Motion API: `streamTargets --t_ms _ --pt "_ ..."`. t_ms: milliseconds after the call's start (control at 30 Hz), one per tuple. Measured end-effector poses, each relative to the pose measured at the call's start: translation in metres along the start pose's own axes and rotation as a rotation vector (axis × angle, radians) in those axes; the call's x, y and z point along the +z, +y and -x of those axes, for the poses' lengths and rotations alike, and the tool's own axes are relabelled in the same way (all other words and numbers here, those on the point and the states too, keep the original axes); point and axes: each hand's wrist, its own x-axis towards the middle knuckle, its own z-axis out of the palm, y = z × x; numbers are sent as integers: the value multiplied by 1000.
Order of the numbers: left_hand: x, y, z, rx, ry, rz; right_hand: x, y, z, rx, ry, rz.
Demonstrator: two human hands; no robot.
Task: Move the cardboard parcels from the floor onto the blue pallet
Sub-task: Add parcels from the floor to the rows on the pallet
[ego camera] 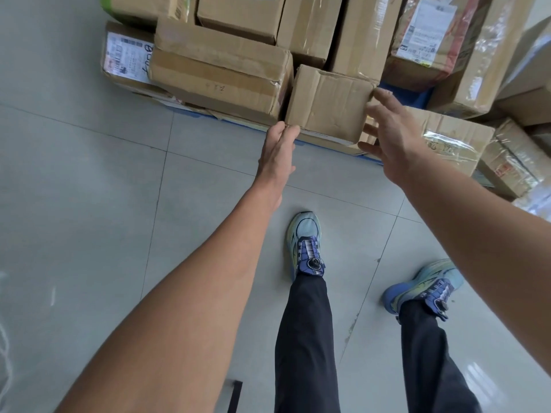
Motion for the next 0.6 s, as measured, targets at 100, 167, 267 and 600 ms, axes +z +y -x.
streamTargets --t_ms 100,167,267,600 --pt "3 -2 2 -7 16 -7 -2 -2 2 16 14 -22" --pt "8 -7 6 -36 32 -30 -7 -2 7 28 27 -49" --pt "22 -19 17 -101 21 -111 -21 0 17 28 51 -80" --pt "171 -16 68 -39 -281 -328 -153 25 39 59 294 -317"
